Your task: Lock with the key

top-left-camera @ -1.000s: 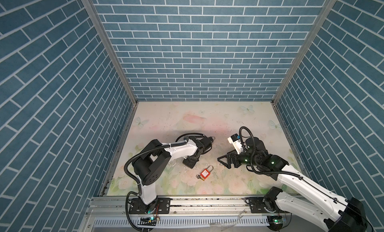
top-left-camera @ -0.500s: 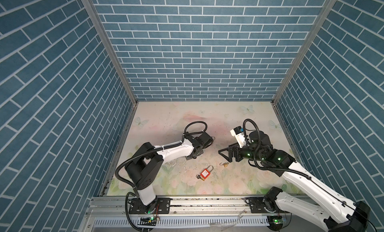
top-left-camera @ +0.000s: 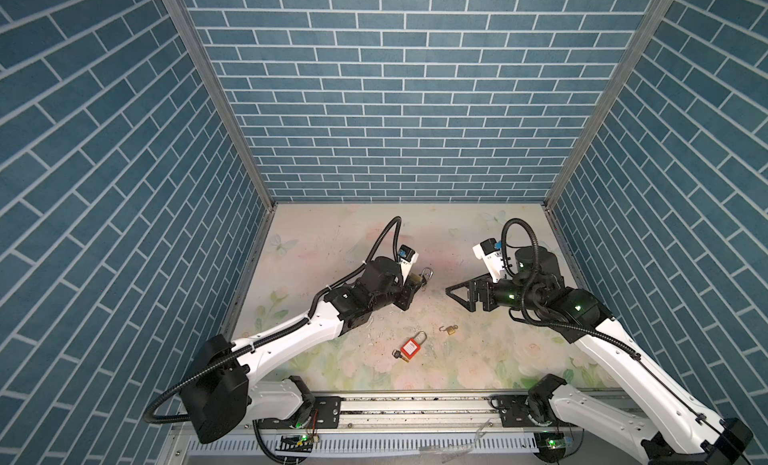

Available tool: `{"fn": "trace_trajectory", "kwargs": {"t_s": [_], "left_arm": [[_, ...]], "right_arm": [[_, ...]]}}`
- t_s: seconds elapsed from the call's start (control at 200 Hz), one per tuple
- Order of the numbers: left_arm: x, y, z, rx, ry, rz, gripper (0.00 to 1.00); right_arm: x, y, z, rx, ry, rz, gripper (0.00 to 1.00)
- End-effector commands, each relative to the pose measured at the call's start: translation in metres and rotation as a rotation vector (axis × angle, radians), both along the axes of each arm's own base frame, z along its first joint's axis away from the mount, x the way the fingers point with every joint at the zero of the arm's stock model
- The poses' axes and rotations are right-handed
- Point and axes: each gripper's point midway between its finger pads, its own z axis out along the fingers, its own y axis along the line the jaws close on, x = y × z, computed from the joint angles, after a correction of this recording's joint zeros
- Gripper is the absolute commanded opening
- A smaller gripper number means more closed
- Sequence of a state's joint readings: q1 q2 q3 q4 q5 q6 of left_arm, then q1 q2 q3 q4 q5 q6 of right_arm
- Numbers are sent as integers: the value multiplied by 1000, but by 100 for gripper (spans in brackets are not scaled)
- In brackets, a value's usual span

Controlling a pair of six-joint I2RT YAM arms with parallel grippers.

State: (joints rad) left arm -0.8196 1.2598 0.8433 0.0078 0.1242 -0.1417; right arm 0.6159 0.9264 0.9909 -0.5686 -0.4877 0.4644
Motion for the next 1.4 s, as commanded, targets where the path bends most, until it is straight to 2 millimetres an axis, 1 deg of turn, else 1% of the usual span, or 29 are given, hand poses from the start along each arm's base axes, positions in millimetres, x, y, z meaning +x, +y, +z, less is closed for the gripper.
{"fn": "trace_trajectory", "kwargs": {"t_s": [0.0,0.08,0.2,0.235,0.335,0.455,0.62,0.68,0.83,0.92,1.1,1.205,1.31,1.395], "left_arm": [[-22,-19,35,-34,-314,-284,0],[-26,-19,41,-54,-367,-320,0],[-28,-21,40,-78,-348,-374,0],[-28,-22,40,-83,-342,-382,0],[-28,-23,40,-101,-333,-388,0],[-33,-26,40,-118,-321,-419,0],[-36,-27,41,-119,-321,-442,0],[-37,-26,42,-120,-323,-443,0],[-39,-24,46,-129,-331,-449,0],[-41,-23,46,-131,-335,-456,0],[-47,-24,47,-143,-334,-489,0],[-49,-25,43,-121,-321,-513,0],[-50,-26,39,-102,-312,-526,0],[-50,-23,39,-98,-330,-522,0]], "right_arm": [[-18,-1,4,4,29,73,93],[-18,-1,-2,-9,43,67,91],[-12,0,-17,-31,82,47,86],[-10,1,-18,-32,84,43,85],[-1,2,-25,-50,78,13,83],[12,5,-30,-68,71,-12,79],[28,16,-24,-49,53,-13,74],[32,18,-25,-52,52,-18,72],[40,16,-33,-85,51,-52,67],[47,12,-33,-96,42,-83,64],[58,14,-24,-89,26,-102,62],[61,16,-18,-80,20,-102,62],[62,17,-13,-65,16,-106,63],[60,13,-13,-71,20,-119,64]]}}
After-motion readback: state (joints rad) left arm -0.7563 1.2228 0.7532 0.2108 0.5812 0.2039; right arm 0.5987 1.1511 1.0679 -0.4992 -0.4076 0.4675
